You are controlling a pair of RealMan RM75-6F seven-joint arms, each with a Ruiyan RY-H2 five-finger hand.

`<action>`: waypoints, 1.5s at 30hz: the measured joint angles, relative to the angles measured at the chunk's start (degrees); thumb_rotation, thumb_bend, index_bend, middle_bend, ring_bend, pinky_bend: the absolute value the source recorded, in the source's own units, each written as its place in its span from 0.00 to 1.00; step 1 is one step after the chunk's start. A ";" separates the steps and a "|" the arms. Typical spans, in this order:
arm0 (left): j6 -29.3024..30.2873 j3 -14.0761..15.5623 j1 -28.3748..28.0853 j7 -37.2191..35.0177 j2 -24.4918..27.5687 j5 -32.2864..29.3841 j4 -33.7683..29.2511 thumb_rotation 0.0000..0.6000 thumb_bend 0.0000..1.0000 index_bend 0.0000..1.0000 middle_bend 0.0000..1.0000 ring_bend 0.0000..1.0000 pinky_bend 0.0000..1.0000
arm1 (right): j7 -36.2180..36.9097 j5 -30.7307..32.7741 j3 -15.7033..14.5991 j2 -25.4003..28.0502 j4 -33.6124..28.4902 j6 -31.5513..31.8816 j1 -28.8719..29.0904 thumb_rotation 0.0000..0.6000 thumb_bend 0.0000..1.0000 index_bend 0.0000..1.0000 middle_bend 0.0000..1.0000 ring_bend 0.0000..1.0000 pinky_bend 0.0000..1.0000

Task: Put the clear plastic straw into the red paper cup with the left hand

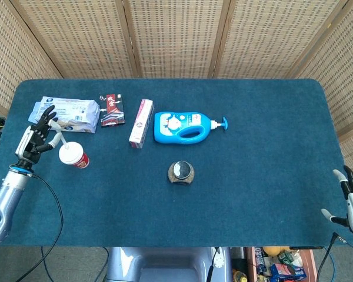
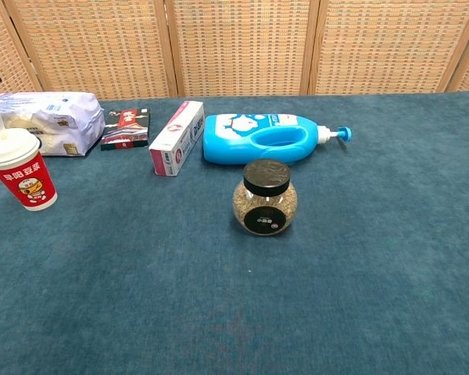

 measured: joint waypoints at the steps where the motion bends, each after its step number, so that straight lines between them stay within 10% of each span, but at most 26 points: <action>1: -0.08 0.03 0.00 0.14 -0.14 -0.03 0.25 1.00 0.43 0.58 0.00 0.00 0.00 | 0.03 0.02 0.01 0.03 0.01 -0.02 0.01 1.00 0.00 0.00 0.00 0.00 0.00; 16: -2.29 2.04 -0.43 -0.66 -2.24 1.14 3.33 1.00 0.43 0.58 0.00 0.00 0.00 | 0.14 -0.16 -0.03 0.03 0.08 -0.06 0.06 1.00 0.00 0.00 0.00 0.00 0.00; 24: -1.61 2.68 -0.21 -0.24 -2.67 1.73 4.33 1.00 0.44 0.01 0.00 0.00 0.00 | -0.14 -0.30 -0.16 -0.04 -0.05 -0.10 0.09 1.00 0.00 0.00 0.00 0.00 0.00; 32: 1.65 2.33 0.68 1.38 -2.18 1.81 3.62 1.00 0.45 0.00 0.00 0.00 0.00 | -0.18 -0.75 -0.27 0.12 -0.44 0.29 -0.03 1.00 0.00 0.00 0.00 0.00 0.00; 39: 8.58 2.09 2.90 11.52 1.58 2.87 -1.91 1.00 0.09 0.00 0.00 0.00 0.00 | -0.02 -1.77 -0.51 0.36 -0.92 1.11 -0.23 1.00 0.00 0.00 0.00 0.00 0.00; 45: 13.02 3.07 6.51 33.96 5.71 2.99 -10.30 1.00 0.00 0.00 0.00 0.00 0.00 | 0.56 -3.20 -0.82 0.92 -1.58 2.33 -0.62 1.00 0.00 0.00 0.00 0.00 0.00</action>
